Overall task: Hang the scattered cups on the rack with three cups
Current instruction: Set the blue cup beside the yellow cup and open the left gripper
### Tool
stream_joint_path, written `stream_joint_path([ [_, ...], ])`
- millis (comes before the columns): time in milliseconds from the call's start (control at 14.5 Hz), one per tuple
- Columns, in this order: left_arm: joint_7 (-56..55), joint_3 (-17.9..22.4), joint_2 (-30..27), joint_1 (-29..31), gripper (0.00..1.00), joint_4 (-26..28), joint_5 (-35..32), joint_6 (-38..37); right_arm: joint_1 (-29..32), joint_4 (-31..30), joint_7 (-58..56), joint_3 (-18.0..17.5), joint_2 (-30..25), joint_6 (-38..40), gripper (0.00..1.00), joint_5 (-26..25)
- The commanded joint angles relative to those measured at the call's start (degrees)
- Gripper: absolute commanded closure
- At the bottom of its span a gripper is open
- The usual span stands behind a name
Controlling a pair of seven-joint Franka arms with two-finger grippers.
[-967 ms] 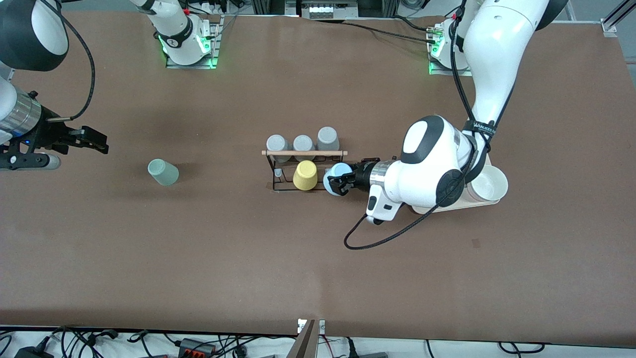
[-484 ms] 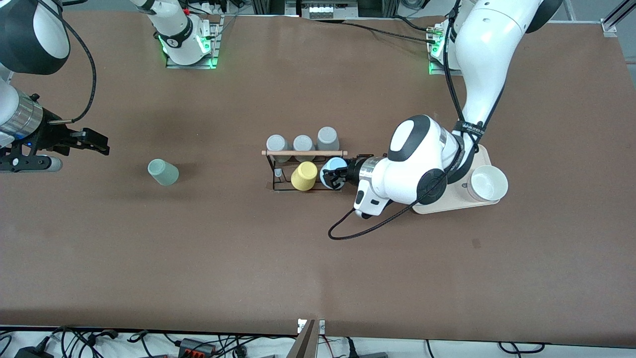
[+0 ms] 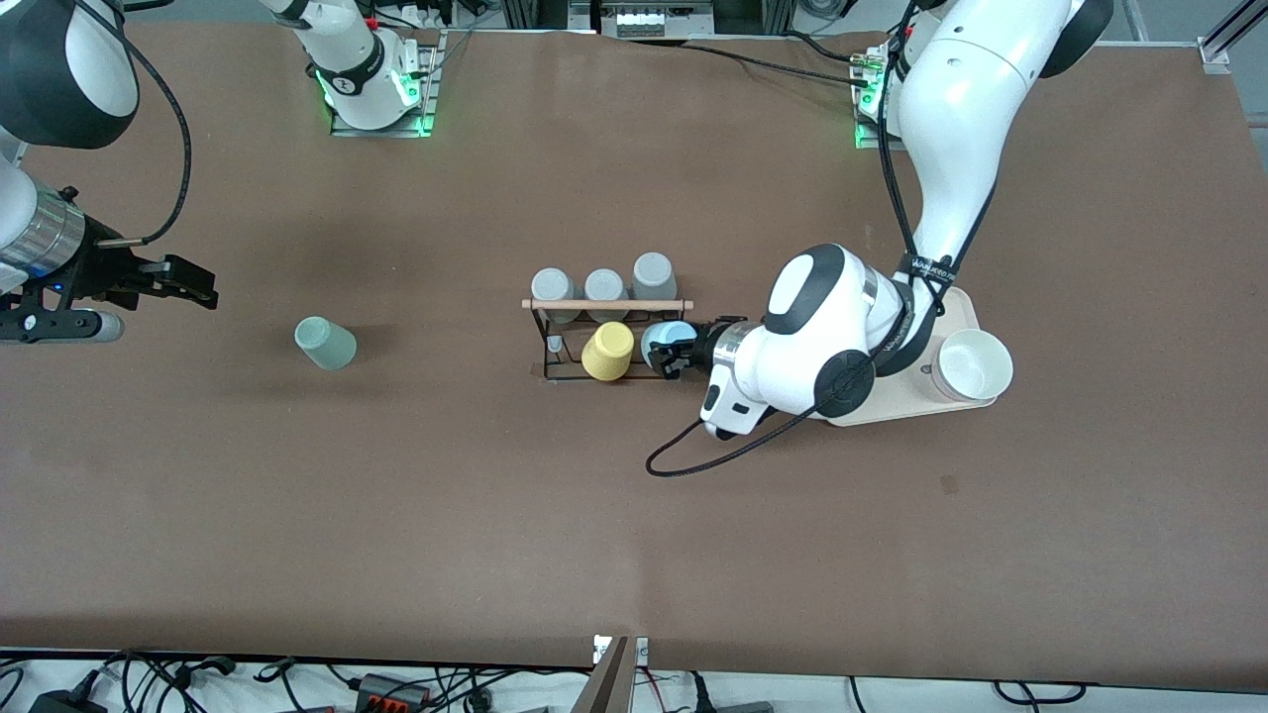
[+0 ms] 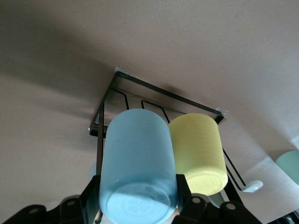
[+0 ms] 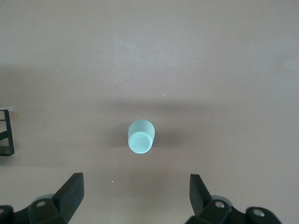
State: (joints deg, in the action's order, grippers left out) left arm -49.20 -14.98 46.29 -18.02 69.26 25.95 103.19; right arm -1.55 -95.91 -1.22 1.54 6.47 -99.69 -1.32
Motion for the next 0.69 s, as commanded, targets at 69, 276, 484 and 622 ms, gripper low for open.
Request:
stream_joint_path([
  [69, 0.9, 0.8, 0.9, -0.7, 0.67, -0.5, -2.1, -0.7, 0.4, 0.9, -0.9, 0.0, 0.6, 0.5, 0.00, 0.3],
  [276, 0.9, 0.8, -2.1, 0.0, 0.00, -1.7, -8.0, -3.4, 0.5, 0.9, -0.9, 0.0, 0.6, 0.5, 0.00, 0.3],
  [484, 0.9, 1.7, -7.8, 4.7, 0.00, -3.2, -12.0, -8.4, 0.5, 0.9, -0.8, 0.0, 0.6, 0.6, 0.00, 0.3],
  [622, 1.0, 1.5, -11.6, 9.3, 0.00, -3.3, -17.9, -9.8, 0.5, 0.9, -0.3, 0.0, 0.7, 0.8, 0.00, 0.3],
])
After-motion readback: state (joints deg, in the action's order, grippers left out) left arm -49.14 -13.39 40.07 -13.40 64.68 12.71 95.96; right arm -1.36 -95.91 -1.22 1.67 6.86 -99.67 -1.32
